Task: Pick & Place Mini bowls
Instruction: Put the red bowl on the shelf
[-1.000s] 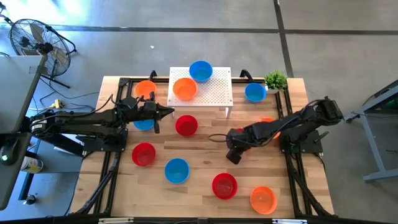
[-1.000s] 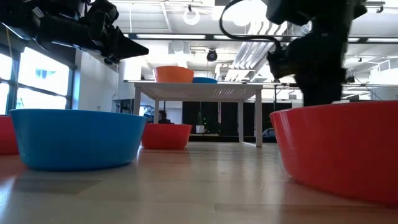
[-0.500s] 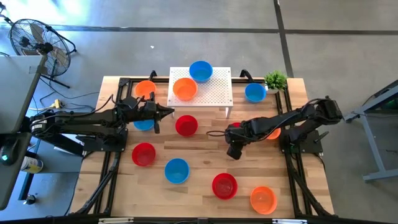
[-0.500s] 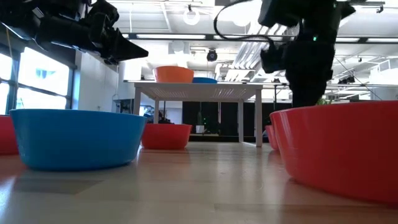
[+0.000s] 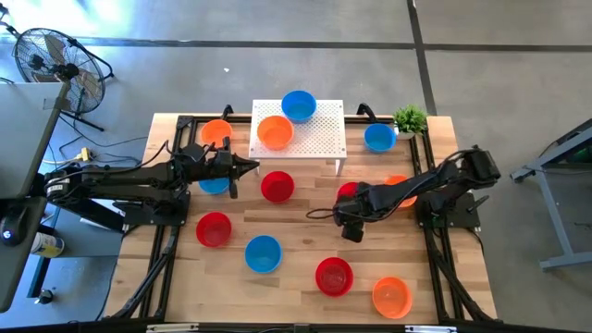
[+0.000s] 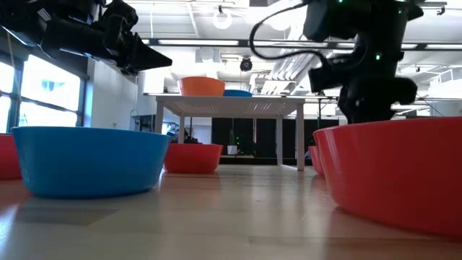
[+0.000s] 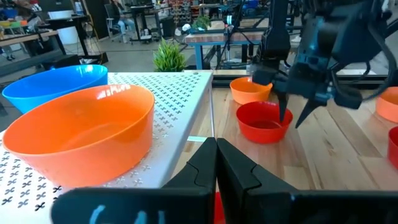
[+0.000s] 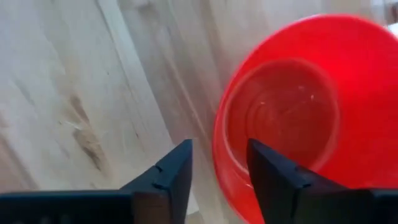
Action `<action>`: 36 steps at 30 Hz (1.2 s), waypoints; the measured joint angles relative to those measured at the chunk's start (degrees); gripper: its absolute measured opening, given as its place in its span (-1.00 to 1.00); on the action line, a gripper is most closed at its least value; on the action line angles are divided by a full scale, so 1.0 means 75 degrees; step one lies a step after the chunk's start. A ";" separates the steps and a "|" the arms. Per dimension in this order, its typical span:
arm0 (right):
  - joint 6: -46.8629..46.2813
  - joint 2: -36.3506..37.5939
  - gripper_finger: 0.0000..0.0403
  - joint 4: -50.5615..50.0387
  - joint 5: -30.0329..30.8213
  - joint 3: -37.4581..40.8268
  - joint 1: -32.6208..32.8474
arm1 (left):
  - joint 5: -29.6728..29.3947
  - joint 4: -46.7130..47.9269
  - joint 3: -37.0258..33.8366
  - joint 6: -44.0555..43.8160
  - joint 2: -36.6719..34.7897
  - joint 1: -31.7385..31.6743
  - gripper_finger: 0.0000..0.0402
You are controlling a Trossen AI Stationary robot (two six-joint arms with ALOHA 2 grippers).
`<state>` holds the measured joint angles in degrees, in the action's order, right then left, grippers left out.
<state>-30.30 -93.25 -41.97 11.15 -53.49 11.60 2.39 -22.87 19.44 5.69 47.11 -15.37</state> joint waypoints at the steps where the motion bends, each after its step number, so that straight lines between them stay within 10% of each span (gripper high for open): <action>1: 0.0068 -0.0098 -0.41 0.0069 -0.0041 0.0004 0.0003 | 0.0000 0.0000 0.0000 0.0000 0.0000 -0.0001 -1.00; 8: 0.0302 -0.0251 -0.95 0.0571 -0.0325 0.0002 0.0008 | 0.0000 0.0023 0.0000 0.0000 0.0000 -0.0001 -1.00; 23: 0.1178 0.0492 -0.99 0.0625 -0.1760 -0.2268 -0.0363 | -0.0011 0.0050 0.0000 -0.0001 0.0000 -0.0001 -1.00; 36: 0.2736 0.0016 -0.97 -0.2153 -0.0467 -0.5691 -0.2012 | -0.0009 0.0040 0.0000 -0.0003 0.0000 -0.0001 -1.00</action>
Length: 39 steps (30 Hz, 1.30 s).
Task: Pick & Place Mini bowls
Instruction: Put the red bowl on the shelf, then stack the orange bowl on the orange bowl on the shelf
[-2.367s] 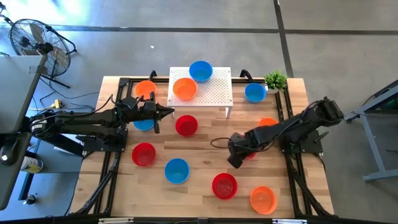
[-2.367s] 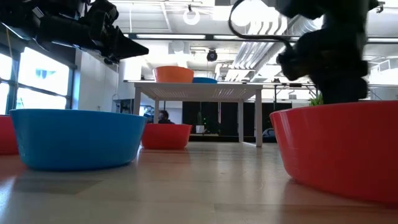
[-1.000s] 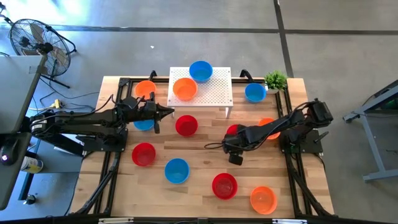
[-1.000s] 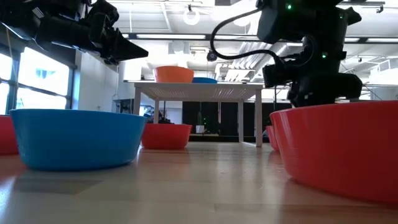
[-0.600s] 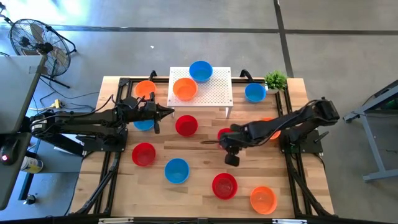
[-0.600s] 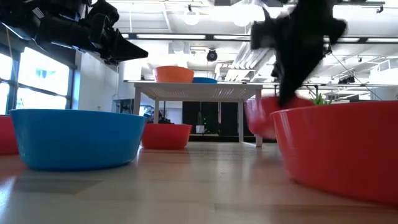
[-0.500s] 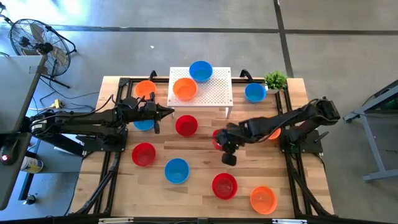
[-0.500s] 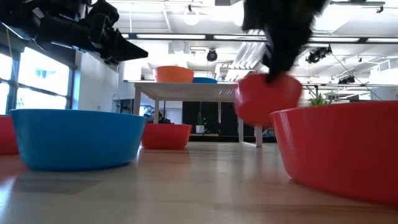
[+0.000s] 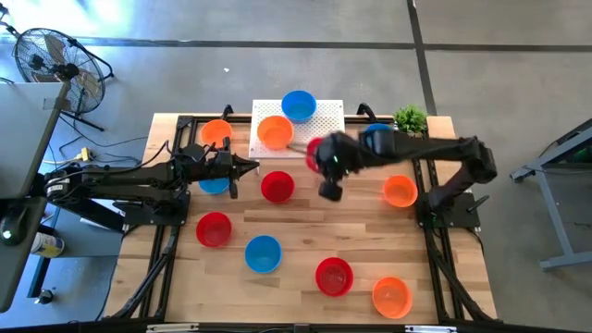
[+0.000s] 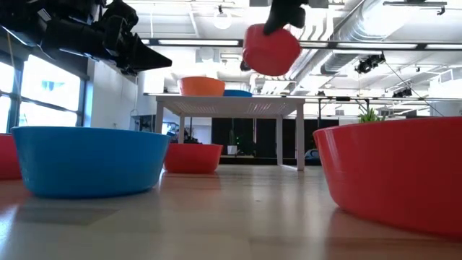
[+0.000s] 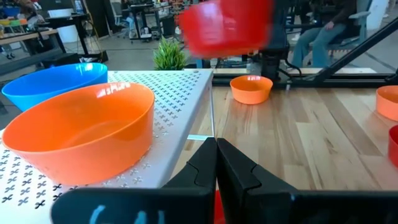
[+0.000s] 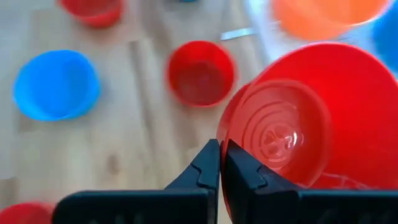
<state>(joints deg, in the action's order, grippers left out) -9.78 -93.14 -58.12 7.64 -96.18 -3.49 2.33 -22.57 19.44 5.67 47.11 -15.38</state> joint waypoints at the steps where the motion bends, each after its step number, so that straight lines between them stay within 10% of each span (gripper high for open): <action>1: 0.0236 -0.0136 -0.97 -0.0080 -0.0035 -0.0148 -0.0225 | 0.0000 -0.0002 0.0000 0.0000 0.0000 0.0000 -1.00; 15: 0.2185 -0.2359 -0.93 -0.1191 -0.0395 -0.1971 -0.1698 | 0.0003 -0.0052 0.0000 -0.0036 -0.0003 0.0000 -1.00; 39: 0.2466 -0.1512 -0.60 -0.0054 -0.0243 -0.1901 -0.1229 | 0.0016 -0.0016 0.0000 -0.0032 -0.0003 0.0003 -1.00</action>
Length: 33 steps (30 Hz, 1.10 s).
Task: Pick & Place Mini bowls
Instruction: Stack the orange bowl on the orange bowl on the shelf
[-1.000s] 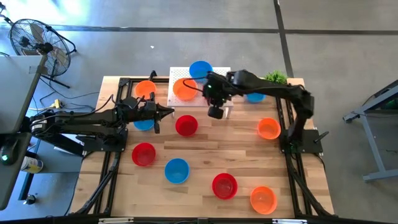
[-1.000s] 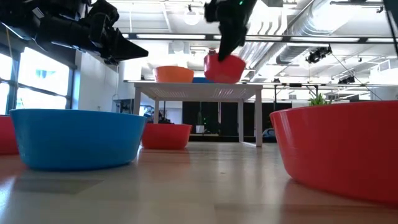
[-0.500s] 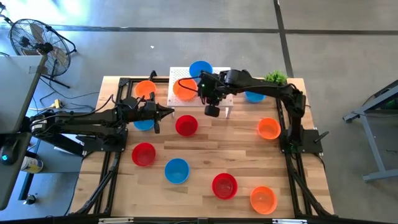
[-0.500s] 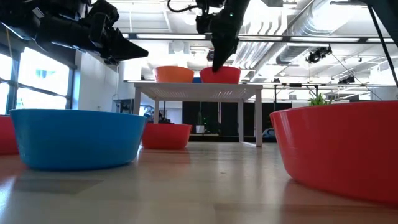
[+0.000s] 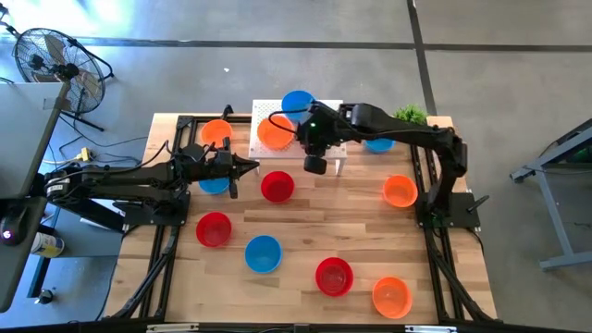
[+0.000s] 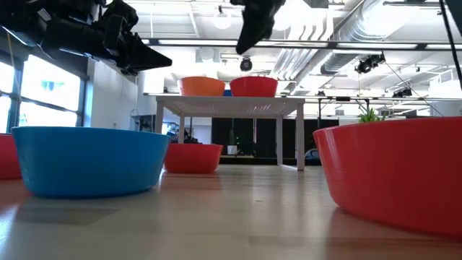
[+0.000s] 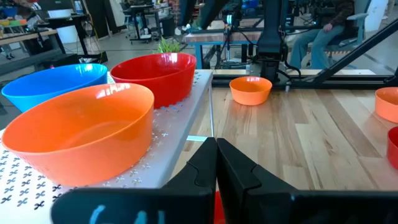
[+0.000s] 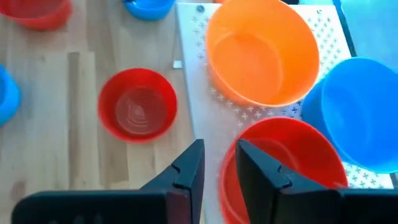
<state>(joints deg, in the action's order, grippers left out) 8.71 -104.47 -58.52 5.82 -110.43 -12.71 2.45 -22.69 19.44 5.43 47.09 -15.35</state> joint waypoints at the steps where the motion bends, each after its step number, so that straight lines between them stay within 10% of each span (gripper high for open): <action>1: 0.0003 0.0110 -0.61 0.0119 -0.0005 0.0164 0.0069 | 0.0002 0.0024 0.0000 -0.0005 0.0000 0.0000 -1.00; 19: -0.0503 0.3778 -0.97 0.8764 -0.0465 0.8080 0.1435 | 0.0004 0.0249 0.0000 -0.0012 0.0000 0.0000 -1.00; 33: -0.0702 0.5182 -0.98 1.1252 0.0035 1.0877 0.1711 | -0.0615 0.2181 0.0830 -0.0383 -0.0307 0.0004 -1.00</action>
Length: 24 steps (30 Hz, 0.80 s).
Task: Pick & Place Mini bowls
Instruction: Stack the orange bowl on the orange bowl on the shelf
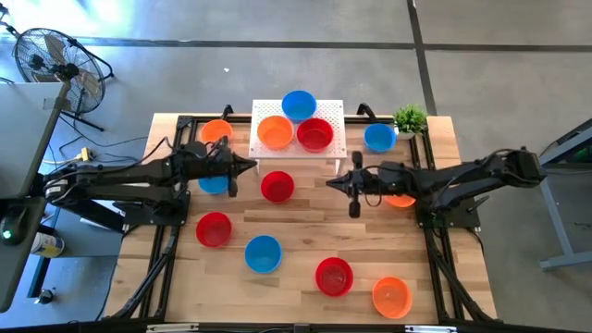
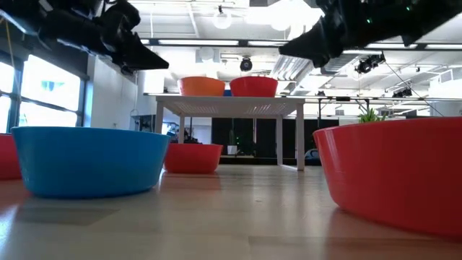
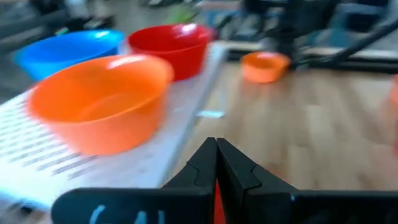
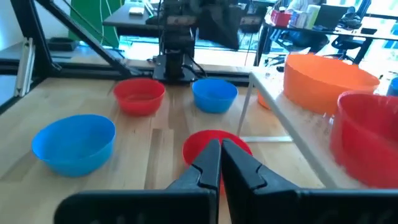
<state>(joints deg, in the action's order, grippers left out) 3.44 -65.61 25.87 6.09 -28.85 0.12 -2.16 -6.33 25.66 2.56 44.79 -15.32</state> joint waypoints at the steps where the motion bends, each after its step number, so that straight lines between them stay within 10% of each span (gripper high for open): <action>1: 0.0003 0.0017 -0.98 0.0085 0.0000 0.0104 0.0000 | -0.0368 0.0429 0.0205 -0.0054 -0.0031 -0.0002 -1.00; 6: 0.0059 0.0022 -0.99 0.0530 -0.0003 0.0476 0.0000 | -0.1974 0.2511 0.1471 -0.0057 -0.0060 -0.0129 -1.00; 12: 0.0240 0.0021 -0.99 0.0498 -0.0082 0.0485 0.0000 | -0.2061 0.4525 0.2836 -0.0229 0.0032 -0.1763 -1.00; 24: 0.0402 0.0018 -0.99 0.0493 -0.0085 0.0485 0.0000 | 0.1049 0.5533 0.3291 -0.0338 0.1788 -0.6267 -0.99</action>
<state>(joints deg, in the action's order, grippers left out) 6.46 -65.47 29.56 5.45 -25.21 0.12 5.70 35.16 50.35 0.02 58.19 -62.32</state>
